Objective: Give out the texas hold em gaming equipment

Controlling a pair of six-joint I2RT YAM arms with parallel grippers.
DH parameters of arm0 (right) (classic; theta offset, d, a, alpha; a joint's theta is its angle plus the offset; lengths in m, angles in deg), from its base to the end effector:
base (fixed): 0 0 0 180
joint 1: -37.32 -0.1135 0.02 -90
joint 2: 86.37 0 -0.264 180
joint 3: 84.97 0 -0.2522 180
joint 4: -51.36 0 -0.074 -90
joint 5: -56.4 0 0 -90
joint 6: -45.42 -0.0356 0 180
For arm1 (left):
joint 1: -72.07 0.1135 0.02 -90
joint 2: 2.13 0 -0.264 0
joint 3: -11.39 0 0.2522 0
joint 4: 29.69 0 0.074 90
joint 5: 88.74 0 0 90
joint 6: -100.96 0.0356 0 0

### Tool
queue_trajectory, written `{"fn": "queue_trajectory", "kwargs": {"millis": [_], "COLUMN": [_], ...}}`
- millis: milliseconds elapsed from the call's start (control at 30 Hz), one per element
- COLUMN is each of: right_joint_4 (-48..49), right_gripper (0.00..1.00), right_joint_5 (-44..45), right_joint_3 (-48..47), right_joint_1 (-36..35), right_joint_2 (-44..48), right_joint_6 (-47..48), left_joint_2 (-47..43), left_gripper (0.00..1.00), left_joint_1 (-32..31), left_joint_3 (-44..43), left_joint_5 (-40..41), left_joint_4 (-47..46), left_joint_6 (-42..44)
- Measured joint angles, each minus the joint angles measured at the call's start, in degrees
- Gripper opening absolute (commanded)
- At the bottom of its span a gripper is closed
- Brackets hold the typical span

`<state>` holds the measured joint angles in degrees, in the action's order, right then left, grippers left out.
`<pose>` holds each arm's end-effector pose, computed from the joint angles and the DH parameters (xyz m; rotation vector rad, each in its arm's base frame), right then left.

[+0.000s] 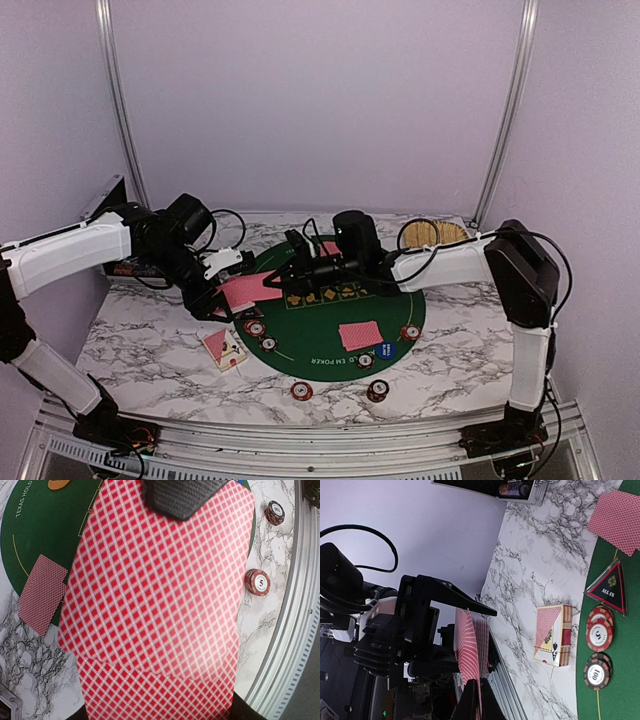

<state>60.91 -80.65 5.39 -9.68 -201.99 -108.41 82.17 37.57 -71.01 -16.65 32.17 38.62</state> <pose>0.2913 0.3506 0.2133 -0.3932 2.3209 1.9310 0.2357 -0.1753 0.2711 1.4613 2.2345 -0.4568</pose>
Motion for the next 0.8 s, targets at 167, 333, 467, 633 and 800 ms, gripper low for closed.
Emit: {"fn": "queue_trajectory", "kwargs": {"millis": [167,333,467,633,800], "right_joint_4": [-1.7,-6.2,-10.5,-13.7,-15.4], "right_gripper": [0.0,0.0,0.0,0.0,0.0], "right_joint_5": [0.0,0.0,0.0,-0.1,-0.3], "right_joint_3": [0.9,1.2,1.8,2.5,2.5], "right_joint_1": [1.7,4.0,5.8,7.1,7.2], "right_joint_2": [2.1,3.9,5.6,6.8,7.0], "right_joint_6": [1.5,4.4,7.2,9.3,10.6], "left_joint_2": [0.0,0.0,0.0,0.0,0.0], "left_gripper": [0.0,0.0,0.0,0.0,0.0], "left_joint_1": [0.0,0.0,0.2,0.9,1.1], "left_joint_3": [0.0,0.0,0.0,0.1,0.3], "left_joint_5": [0.0,0.0,0.0,0.0,0.0], "left_joint_4": [0.0,0.0,0.0,0.0,0.0], "left_joint_6": [0.0,0.0,0.0,0.0,0.0]}}
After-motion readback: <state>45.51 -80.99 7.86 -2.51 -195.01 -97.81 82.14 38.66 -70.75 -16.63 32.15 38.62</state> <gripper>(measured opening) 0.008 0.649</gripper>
